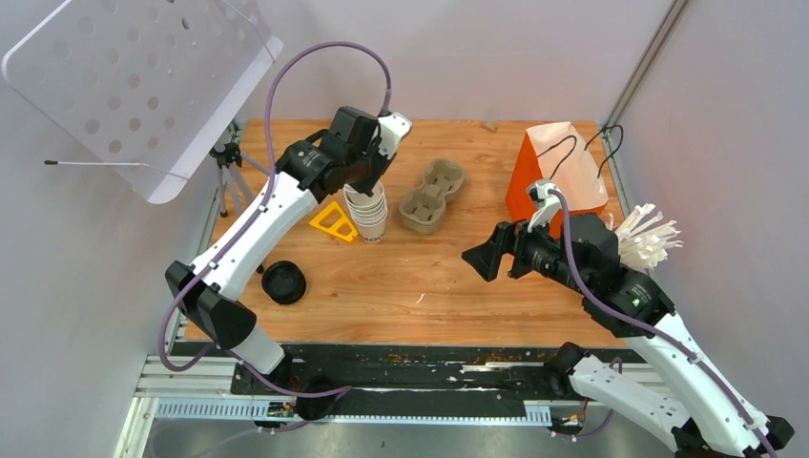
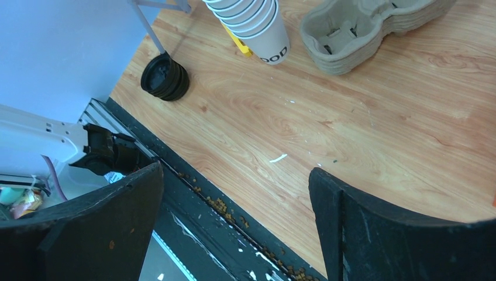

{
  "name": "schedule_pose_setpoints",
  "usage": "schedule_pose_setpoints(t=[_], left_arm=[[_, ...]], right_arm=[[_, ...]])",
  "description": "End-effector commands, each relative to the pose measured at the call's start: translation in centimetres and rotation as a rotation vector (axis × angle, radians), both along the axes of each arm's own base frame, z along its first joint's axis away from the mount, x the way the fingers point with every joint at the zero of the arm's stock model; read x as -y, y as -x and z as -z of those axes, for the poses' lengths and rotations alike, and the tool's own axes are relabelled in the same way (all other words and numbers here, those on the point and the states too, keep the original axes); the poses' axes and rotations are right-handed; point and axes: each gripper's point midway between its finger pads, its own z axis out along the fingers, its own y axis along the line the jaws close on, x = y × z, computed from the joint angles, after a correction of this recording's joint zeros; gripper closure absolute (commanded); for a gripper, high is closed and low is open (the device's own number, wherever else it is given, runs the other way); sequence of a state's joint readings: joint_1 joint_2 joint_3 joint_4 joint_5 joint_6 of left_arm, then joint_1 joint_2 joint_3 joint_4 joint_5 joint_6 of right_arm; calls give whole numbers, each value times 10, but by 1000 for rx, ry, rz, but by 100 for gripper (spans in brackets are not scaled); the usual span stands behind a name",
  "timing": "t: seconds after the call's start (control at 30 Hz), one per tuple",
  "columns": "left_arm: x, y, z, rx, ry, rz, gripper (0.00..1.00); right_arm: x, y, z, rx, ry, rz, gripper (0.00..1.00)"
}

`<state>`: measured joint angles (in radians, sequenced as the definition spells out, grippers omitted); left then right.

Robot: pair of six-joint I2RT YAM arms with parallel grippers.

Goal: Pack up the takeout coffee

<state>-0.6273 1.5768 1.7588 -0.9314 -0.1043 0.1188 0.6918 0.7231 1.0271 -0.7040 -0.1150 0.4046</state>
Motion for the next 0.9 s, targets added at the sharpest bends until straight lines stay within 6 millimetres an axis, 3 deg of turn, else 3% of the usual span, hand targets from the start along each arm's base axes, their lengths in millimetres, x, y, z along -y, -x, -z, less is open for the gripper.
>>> schedule_pose_setpoints(t=[0.0,0.17,0.37,0.57,0.87], left_arm=[[1,6,-39,74,66,35,100],[1,14,-49,109,107,58,100],[-2,22,-52,147,142,70,100],[-1,23,-52,149,144,80,100],[-1,21,-46,152,132,88,100]], right_arm=[[-11,-10,-16,-4,-112,44,6],[-29,-33,-30,-96,-298,147,10],[-48,-80,-33,-122,-398,275,14],[-84,-115,-23,-152,-394,248,19],[-136,-141,-17,-191,-418,59,22]])
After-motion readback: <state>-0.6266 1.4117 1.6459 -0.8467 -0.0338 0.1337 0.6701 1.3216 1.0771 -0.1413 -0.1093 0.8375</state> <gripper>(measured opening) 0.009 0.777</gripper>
